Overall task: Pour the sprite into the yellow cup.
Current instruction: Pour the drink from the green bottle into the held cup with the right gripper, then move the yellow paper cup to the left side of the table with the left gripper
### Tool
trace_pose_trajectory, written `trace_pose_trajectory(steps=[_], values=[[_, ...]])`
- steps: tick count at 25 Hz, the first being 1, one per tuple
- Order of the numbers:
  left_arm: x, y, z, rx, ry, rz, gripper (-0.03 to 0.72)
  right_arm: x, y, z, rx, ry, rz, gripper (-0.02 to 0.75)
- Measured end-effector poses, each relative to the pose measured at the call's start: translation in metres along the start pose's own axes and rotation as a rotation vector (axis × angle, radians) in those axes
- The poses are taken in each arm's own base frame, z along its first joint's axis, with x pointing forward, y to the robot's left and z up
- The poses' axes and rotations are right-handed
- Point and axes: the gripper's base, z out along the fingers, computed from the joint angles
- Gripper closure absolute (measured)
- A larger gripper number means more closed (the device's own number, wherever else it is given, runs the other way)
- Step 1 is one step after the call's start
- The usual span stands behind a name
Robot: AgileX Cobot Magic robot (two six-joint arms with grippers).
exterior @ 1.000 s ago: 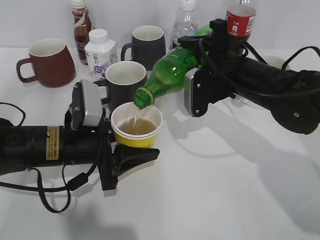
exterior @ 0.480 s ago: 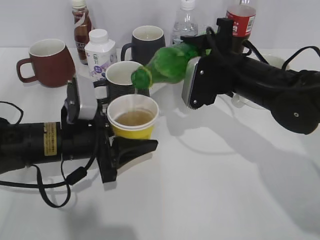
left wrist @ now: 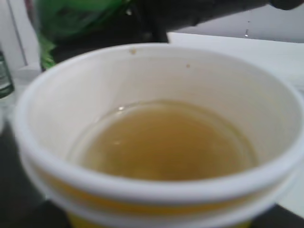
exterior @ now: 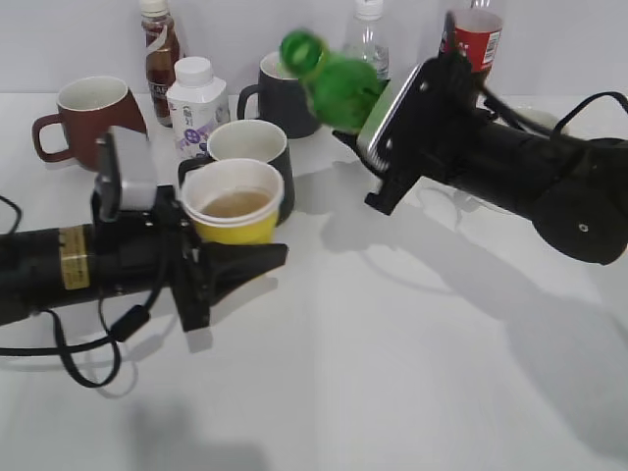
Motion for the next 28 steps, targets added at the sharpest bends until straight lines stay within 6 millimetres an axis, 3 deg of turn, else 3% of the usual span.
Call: trace_pose_trajectory(steps=[6,9,18,28], values=[[-0.008,0.015,-0.027,-0.138,-0.028,-0.018,0.267,0.001,0.0,0.0,0.002,0.006,0.4,0.318],[-0.007,0.028,-0.041,-0.227,-0.029,-0.035,0.267,0.002,-0.003,0.0,0.036,0.017,0.513,0.318],[-0.001,0.064,-0.074,-0.499,-0.017,-0.077,0.267,0.011,-0.007,0.0,0.127,0.06,0.636,0.318],[0.008,0.082,-0.08,-0.67,0.024,-0.061,0.267,0.017,-0.002,0.002,0.121,0.076,0.72,0.32]])
